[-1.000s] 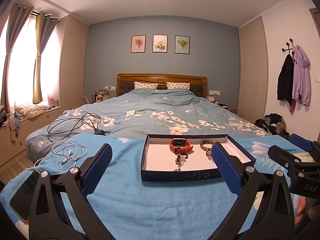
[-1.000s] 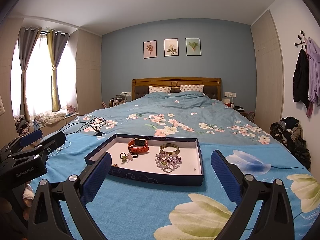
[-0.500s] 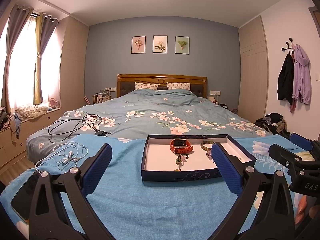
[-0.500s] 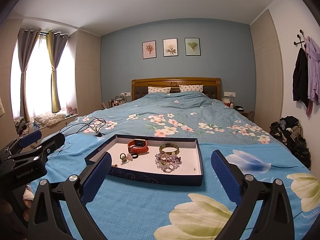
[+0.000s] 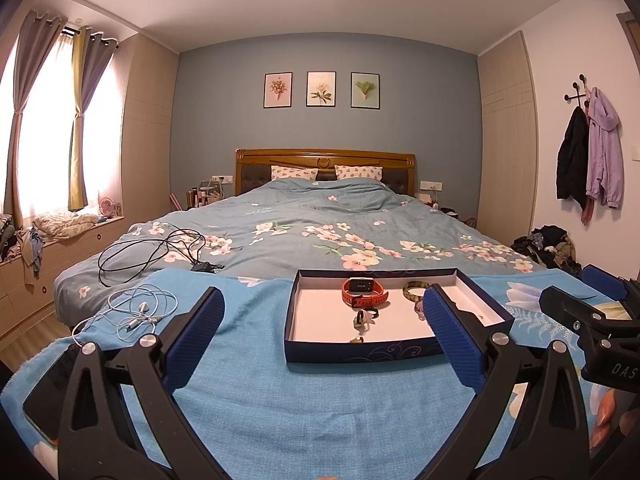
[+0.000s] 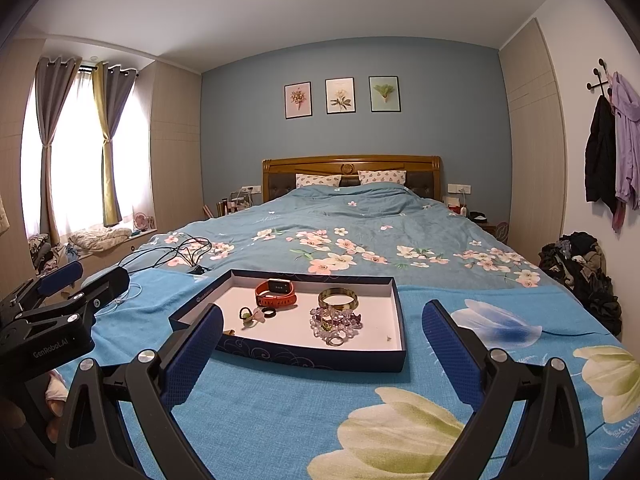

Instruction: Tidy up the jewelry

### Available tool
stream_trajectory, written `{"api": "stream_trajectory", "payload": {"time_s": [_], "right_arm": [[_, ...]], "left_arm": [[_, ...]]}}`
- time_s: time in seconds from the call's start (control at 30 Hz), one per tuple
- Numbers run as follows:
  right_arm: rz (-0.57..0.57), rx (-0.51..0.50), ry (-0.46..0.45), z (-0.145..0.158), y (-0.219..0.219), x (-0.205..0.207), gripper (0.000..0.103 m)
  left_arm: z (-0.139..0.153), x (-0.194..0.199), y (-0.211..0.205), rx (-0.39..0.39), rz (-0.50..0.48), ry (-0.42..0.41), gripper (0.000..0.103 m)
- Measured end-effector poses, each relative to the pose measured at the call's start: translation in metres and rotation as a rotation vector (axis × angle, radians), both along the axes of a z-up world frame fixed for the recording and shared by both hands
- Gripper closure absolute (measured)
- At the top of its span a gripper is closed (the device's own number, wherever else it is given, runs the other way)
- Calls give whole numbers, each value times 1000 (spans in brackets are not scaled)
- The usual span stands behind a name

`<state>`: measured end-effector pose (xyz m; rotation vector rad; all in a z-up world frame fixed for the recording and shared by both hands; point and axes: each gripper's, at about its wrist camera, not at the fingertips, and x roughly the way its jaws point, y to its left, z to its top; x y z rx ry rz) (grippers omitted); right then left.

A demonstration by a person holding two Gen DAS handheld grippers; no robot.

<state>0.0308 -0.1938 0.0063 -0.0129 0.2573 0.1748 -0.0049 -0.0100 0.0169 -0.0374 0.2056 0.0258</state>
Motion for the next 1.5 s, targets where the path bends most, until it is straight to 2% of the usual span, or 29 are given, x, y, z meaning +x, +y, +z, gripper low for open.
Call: {"api": "stream_trajectory", "payload": {"time_s": [1.5], "right_arm": [[-5, 1, 1, 5, -2, 2, 7]], "left_arm": [[1, 1, 4, 16, 5, 2, 5]]}}
